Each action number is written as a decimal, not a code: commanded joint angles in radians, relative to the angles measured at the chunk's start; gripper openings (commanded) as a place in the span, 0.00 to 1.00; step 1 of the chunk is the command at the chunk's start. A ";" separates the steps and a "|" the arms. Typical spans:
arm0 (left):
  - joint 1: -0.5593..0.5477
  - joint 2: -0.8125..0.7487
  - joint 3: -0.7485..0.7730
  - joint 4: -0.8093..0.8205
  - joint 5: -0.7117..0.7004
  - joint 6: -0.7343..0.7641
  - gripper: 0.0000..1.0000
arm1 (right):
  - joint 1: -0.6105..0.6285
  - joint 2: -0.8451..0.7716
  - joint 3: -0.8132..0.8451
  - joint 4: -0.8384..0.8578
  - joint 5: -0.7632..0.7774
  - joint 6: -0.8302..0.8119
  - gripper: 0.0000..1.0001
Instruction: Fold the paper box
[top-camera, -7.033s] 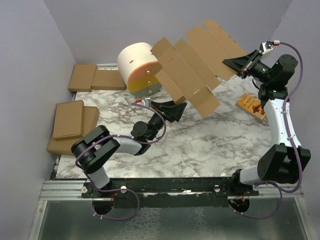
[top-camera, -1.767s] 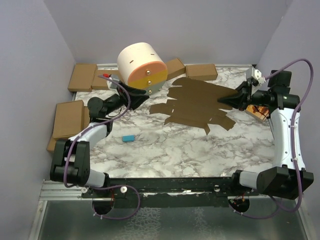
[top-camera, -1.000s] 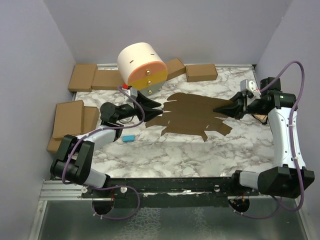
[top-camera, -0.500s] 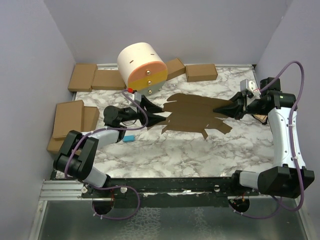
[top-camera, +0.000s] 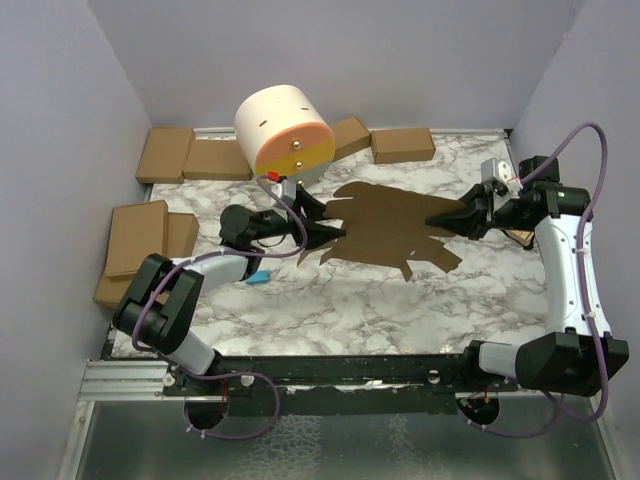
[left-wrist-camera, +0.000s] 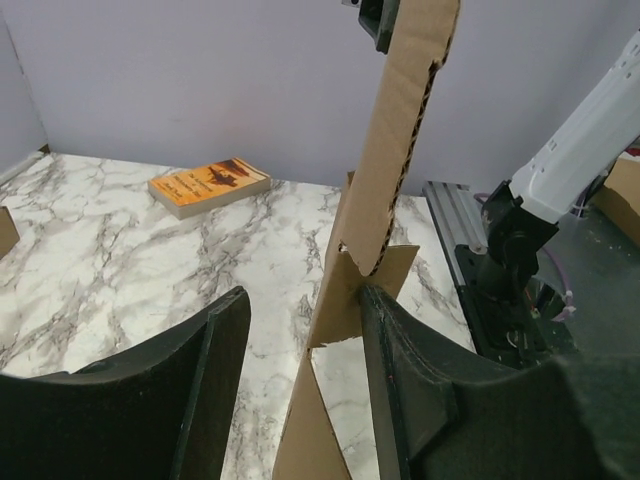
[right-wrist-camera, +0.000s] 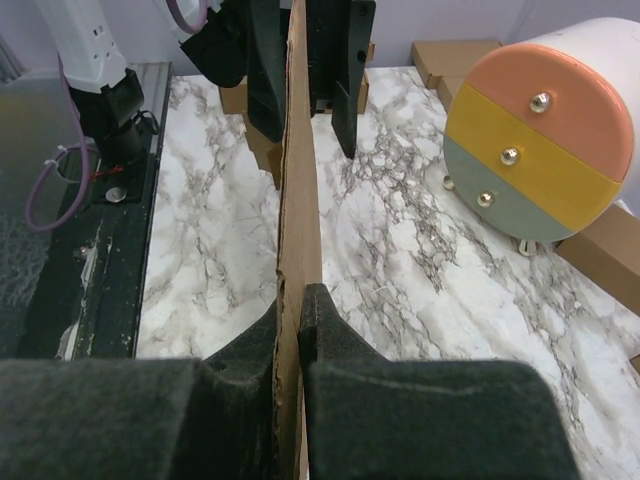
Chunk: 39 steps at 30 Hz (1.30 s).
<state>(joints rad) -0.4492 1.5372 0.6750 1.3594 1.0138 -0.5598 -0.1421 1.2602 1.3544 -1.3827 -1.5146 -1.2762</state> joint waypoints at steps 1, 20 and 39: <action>-0.022 0.027 0.049 -0.012 -0.036 0.030 0.50 | 0.013 -0.018 -0.014 0.029 -0.065 0.018 0.01; -0.012 0.043 0.050 0.123 -0.003 -0.093 0.33 | 0.018 -0.025 -0.020 0.100 -0.067 0.116 0.01; 0.154 -0.183 -0.002 0.243 -0.066 -0.293 0.99 | 0.018 0.003 -0.013 0.204 -0.036 0.242 0.01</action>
<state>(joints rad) -0.2611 1.3815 0.6109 1.5352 0.9382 -0.8642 -0.1299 1.2606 1.3396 -1.2064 -1.5234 -1.0515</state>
